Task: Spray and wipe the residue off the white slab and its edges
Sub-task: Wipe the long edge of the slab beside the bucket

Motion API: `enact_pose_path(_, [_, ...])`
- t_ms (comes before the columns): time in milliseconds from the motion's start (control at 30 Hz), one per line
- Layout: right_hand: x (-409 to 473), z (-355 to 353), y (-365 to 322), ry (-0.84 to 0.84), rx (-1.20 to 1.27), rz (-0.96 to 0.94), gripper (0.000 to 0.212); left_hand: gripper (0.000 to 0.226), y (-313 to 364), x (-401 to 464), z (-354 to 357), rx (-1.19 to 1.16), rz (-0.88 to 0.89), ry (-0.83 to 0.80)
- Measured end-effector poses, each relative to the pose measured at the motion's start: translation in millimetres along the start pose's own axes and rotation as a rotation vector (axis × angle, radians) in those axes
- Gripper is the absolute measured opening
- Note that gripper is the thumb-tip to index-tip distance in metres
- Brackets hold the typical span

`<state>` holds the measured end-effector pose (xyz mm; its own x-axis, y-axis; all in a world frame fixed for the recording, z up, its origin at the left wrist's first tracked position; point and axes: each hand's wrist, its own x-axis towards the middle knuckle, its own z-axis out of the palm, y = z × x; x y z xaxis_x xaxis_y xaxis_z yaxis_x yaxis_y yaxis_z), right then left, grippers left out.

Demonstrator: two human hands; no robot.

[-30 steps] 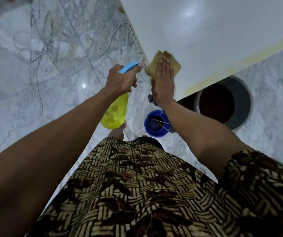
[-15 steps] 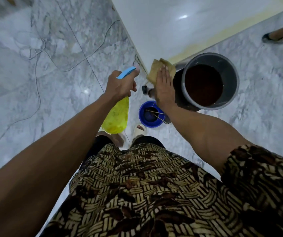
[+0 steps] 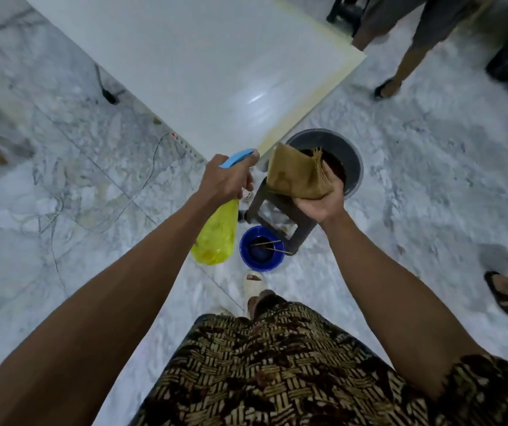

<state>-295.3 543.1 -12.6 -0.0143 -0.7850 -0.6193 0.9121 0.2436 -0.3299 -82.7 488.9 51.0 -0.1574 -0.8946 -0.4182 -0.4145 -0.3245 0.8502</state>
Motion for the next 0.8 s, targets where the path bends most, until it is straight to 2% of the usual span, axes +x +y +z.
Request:
enact_pose_path(133, [-18,7,-14,-0.064,0.135,-0.093,0.059,0.058,29,1,17,0.03,0.101,-0.075])
enact_pose_path(267, [-19,13,-32,-0.069,0.202,-0.139,0.038,0.066,49,7,35,0.128,0.137,-0.147])
enact_pose_path(367, [-7,13,-50,-0.065,0.273,-0.211,0.036,0.066,67,28,55,0.144,0.147,-0.183])
enact_pose_path(467, [11,0,-67,-0.05,0.362,-0.216,0.048,0.063,82,46,76,0.181,0.14,-0.217])
enact_pose_path(667, [41,-6,-112,-0.14,0.203,-0.169,0.087,0.067,109,88,102,0.215,0.152,-0.208])
enact_pose_path(733, [47,-2,-123,-0.117,0.188,-0.18,0.083,0.069,114,102,106,0.236,0.148,-0.229])
enact_pose_path(800, [59,-1,-131,-0.031,0.195,-0.192,0.067,0.069,117,117,111,0.262,0.147,-0.26])
